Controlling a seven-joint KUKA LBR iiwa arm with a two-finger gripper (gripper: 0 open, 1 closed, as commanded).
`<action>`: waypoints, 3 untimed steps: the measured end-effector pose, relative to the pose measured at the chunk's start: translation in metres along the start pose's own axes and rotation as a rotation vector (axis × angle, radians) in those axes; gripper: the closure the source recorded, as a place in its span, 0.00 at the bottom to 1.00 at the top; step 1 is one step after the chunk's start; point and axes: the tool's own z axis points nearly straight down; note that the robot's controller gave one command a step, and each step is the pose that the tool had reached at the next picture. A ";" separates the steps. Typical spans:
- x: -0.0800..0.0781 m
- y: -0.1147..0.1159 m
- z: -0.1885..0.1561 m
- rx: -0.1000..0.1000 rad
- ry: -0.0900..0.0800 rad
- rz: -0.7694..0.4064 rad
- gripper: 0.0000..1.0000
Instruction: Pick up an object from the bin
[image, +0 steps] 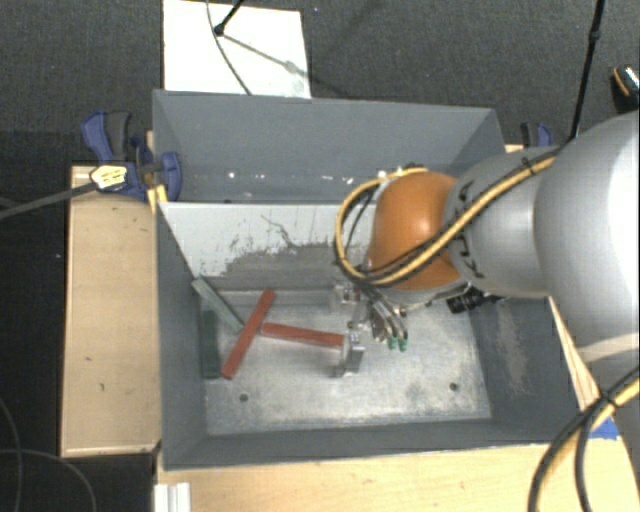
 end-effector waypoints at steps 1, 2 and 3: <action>0.000 -0.001 0.000 0.000 0.001 0.002 1.00; -0.014 0.039 -0.123 -0.002 -0.005 -0.001 1.00; 0.000 0.031 -0.223 0.001 -0.003 -0.364 1.00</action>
Offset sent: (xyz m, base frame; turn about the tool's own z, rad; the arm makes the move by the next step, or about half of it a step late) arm 0.0000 0.0000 0.0000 0.0000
